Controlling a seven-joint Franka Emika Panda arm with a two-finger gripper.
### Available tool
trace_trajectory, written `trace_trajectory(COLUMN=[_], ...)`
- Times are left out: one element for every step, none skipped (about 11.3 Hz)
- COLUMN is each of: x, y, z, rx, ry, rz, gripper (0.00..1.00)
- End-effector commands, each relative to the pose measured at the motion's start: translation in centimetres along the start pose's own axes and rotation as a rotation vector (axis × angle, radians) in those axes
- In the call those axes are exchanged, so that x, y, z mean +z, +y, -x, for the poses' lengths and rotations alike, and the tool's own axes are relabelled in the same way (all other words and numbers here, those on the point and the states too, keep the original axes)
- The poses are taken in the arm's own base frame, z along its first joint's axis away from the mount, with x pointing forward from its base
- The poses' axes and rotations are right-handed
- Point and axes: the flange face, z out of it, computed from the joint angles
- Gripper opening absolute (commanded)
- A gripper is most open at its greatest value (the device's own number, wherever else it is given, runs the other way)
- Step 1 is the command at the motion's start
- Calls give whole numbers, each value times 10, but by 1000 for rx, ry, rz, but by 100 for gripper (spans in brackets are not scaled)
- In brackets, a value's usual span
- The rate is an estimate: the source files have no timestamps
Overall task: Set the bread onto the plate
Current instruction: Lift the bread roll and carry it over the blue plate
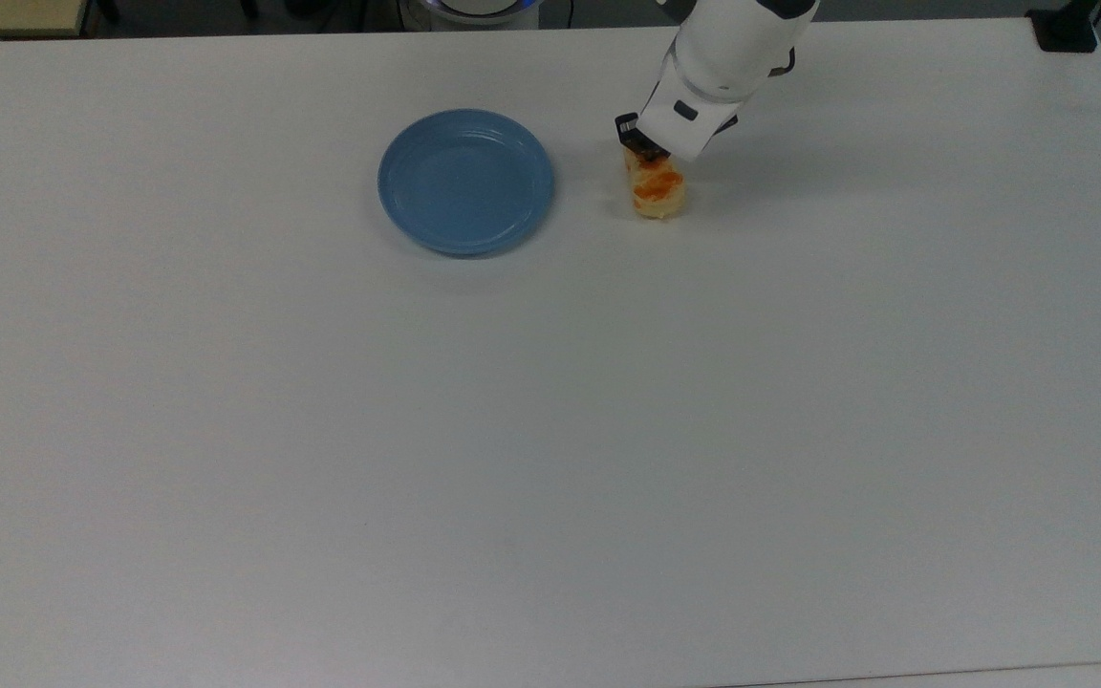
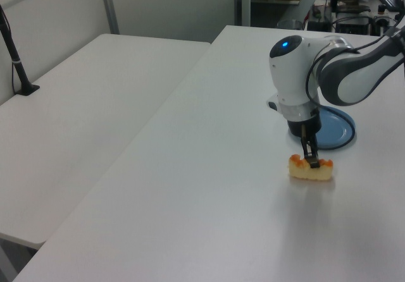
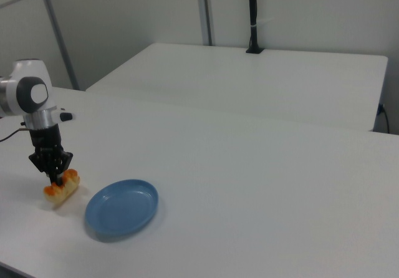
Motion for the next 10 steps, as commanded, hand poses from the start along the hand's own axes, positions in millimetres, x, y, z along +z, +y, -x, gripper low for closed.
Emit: trace_trajectory(x=[-60,-72,-71,-59,-40,-23,3,26,43,48], y=[54,78,111,147,179,202,220,228,228,227], z=[26,32,30,26,19,17,13,7,1,3], rx=[-80,-95,-73,-47,-35,-18,-2,-2,-11,-18], ry=[-33,-20,-19,-33,-46,-44,-57,-71,-90,-103], rz=[-10,-20,-15,23,40,40,63,83,94,100], gripper=[13,13,13,13,13,13,14,17,18,20])
